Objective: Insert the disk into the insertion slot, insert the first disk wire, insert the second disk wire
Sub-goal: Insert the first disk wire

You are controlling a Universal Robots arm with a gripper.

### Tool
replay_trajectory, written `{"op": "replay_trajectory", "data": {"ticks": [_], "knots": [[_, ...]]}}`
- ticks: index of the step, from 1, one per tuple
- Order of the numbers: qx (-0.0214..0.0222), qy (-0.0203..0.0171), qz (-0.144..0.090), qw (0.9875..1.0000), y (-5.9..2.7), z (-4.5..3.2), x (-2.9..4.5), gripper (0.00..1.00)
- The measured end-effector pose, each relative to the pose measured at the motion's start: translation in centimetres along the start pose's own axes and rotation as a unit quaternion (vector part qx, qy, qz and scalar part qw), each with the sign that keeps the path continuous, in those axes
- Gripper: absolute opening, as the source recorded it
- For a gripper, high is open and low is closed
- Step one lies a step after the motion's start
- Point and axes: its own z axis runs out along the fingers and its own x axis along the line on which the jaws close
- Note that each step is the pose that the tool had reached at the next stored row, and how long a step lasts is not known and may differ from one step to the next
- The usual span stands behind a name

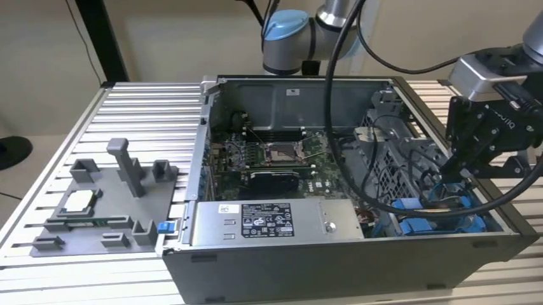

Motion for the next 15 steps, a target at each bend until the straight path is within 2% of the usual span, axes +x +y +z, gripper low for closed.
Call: {"op": "replay_trajectory", "data": {"ticks": [7, 15], "knots": [[0.0, 0.0001, 0.0, 1.0, -0.09, 1.08, 0.51, 0.0], [-0.0001, -0.0012, -0.001, 1.0, -0.12, 1.14, 1.09, 0.0]]}}
